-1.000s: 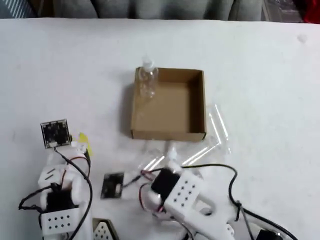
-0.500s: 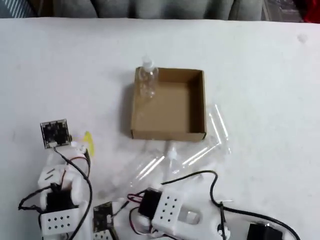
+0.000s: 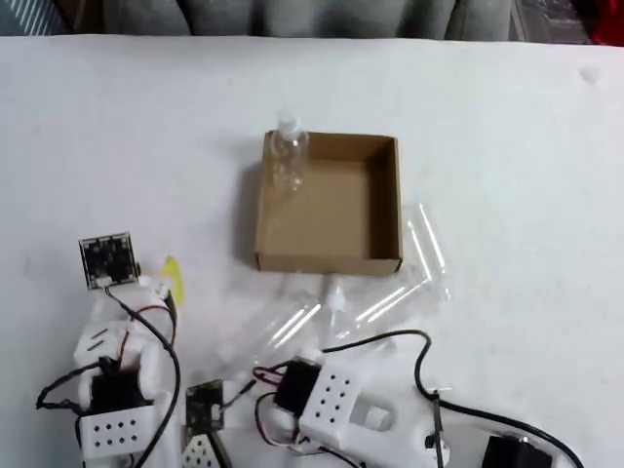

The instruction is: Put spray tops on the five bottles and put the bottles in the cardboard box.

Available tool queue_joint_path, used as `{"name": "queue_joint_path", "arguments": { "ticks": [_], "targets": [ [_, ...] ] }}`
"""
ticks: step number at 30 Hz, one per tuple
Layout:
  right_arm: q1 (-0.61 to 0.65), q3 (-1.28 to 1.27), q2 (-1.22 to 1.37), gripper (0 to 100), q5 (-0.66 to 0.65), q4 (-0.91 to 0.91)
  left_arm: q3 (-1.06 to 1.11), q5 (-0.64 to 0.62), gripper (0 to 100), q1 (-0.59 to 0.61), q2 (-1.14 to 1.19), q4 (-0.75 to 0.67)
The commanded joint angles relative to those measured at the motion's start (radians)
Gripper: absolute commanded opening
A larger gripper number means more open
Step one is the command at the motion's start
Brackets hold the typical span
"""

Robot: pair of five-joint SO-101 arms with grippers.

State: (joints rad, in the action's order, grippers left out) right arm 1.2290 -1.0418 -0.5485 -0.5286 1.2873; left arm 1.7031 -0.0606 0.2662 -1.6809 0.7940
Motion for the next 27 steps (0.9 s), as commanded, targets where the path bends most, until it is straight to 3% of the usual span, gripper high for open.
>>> {"name": "queue_joint_path", "arguments": {
  "ticks": [1, 22, 27],
  "targets": [
    [-0.039, 0.017, -0.008, 27.2, 0.000, 0.025, -0.017, -0.003, 17, -0.001, 0.018, -0.029],
    [-0.059, -0.041, -0.252, 26.9, -0.011, 0.036, -0.020, -0.011, 17, 0.005, 0.019, -0.057],
    [-0.104, -0.084, -0.240, 26.9, -0.133, 0.054, -0.021, -0.011, 17, 0.005, 0.019, -0.052]
  ]
}}
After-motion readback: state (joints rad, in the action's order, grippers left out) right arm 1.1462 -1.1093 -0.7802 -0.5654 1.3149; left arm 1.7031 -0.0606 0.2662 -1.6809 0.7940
